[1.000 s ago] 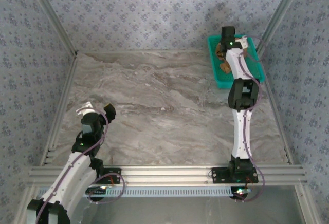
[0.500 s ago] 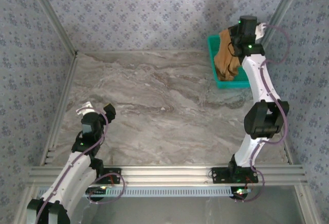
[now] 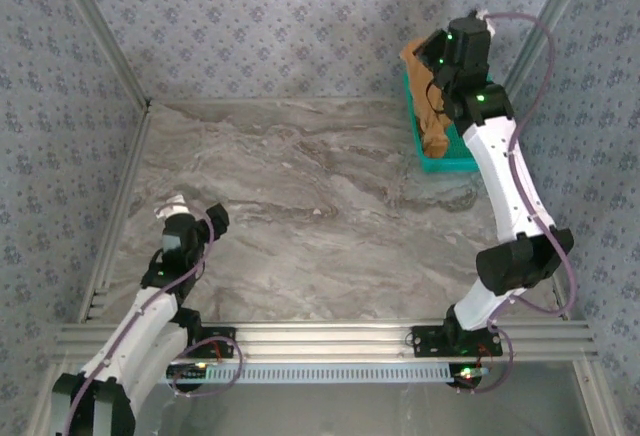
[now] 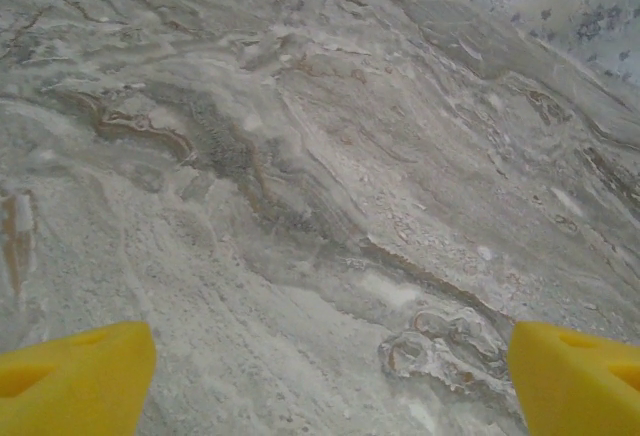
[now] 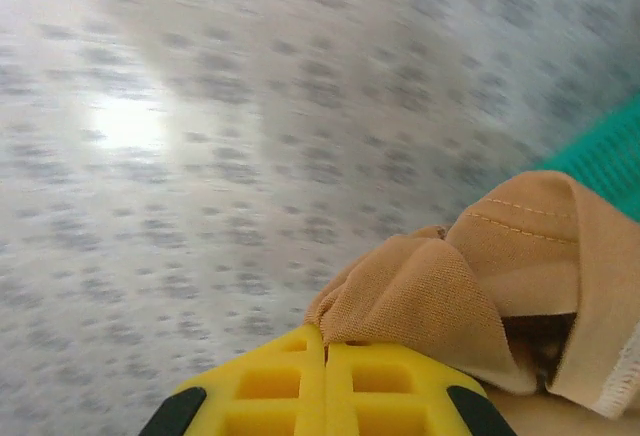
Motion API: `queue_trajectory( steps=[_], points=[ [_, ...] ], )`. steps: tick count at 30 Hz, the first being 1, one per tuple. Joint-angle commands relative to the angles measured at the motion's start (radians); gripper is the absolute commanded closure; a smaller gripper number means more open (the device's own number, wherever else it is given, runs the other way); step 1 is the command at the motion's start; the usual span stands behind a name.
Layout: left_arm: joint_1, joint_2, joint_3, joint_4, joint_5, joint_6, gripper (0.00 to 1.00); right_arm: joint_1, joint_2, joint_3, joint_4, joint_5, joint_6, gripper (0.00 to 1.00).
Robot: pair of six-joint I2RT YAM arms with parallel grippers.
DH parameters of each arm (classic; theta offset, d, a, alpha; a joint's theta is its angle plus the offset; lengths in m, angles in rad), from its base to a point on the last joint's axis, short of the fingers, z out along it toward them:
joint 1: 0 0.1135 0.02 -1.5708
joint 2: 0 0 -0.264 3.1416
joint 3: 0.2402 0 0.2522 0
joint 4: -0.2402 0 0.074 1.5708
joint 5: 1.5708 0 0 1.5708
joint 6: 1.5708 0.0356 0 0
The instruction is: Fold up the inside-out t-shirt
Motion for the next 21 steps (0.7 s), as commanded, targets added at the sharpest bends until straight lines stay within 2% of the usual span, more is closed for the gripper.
queue_trajectory(
  steps=[1, 5, 10, 13, 17, 21],
  points=[
    [-0.005, 0.002, 0.118, -0.060, 0.106, -0.003, 0.12, 0.069, -0.059, 0.076, -0.046, -0.118, -0.214, 1.00],
    [-0.007, 0.022, 0.186, -0.069, 0.243, -0.026, 0.18, 0.144, -0.078, 0.124, -0.041, -0.277, -0.259, 1.00],
    [-0.053, 0.102, 0.298, -0.142, 0.338, -0.028, 0.21, 0.276, -0.064, 0.131, -0.096, -0.308, -0.341, 1.00],
    [-0.095, 0.130, 0.326, -0.161, 0.341, -0.039, 0.21, 0.323, -0.067, 0.004, -0.064, -0.312, -0.326, 1.00],
    [-0.138, 0.134, 0.310, -0.152, 0.328, -0.070, 0.21, 0.363, -0.022, -0.260, 0.057, -0.386, -0.238, 1.00],
    [-0.169, 0.138, 0.284, -0.143, 0.319, -0.099, 0.22, 0.389, 0.113, -0.341, -0.012, -0.435, -0.211, 1.00]
  ],
)
